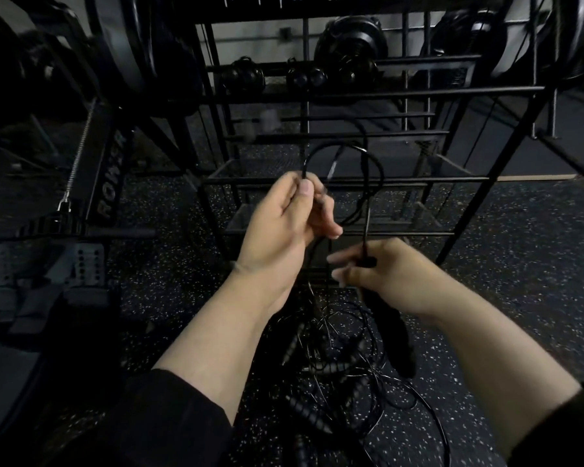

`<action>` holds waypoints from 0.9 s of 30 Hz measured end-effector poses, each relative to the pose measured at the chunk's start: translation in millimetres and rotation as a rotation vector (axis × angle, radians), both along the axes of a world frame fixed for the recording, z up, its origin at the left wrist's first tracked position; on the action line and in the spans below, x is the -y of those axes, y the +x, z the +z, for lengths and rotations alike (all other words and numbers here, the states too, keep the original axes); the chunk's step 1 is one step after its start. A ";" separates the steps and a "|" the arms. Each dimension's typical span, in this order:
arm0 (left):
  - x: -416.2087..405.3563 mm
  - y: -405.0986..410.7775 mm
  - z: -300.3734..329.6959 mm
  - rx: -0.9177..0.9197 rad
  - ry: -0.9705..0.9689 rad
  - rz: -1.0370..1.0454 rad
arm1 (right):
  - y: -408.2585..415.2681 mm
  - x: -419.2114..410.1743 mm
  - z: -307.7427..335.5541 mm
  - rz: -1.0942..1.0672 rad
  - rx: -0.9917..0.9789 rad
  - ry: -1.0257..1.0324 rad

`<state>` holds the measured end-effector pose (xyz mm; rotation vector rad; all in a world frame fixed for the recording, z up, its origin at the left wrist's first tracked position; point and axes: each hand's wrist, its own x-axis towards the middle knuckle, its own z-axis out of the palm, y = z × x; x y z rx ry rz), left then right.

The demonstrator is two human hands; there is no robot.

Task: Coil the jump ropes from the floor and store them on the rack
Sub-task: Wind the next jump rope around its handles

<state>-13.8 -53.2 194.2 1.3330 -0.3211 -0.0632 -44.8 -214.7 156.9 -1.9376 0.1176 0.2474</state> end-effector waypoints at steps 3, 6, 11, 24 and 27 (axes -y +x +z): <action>-3.9 -4.0 7.8 -0.002 -0.046 -0.045 | 4.9 -9.7 -10.4 -0.075 0.061 -0.065; -5.1 -6.6 12.2 -0.021 -0.084 -0.079 | 10.0 -13.0 -14.9 -0.136 0.130 -0.075; -5.6 -8.2 13.0 0.008 -0.076 -0.109 | 11.6 -17.0 -16.2 -0.177 0.199 -0.243; -1.3 5.7 -43.3 -0.076 0.810 -0.113 | 1.0 -5.8 43.6 -0.383 0.456 0.079; 3.5 7.4 -42.1 -0.036 0.820 -0.045 | -3.3 -7.0 48.0 -0.334 0.441 0.119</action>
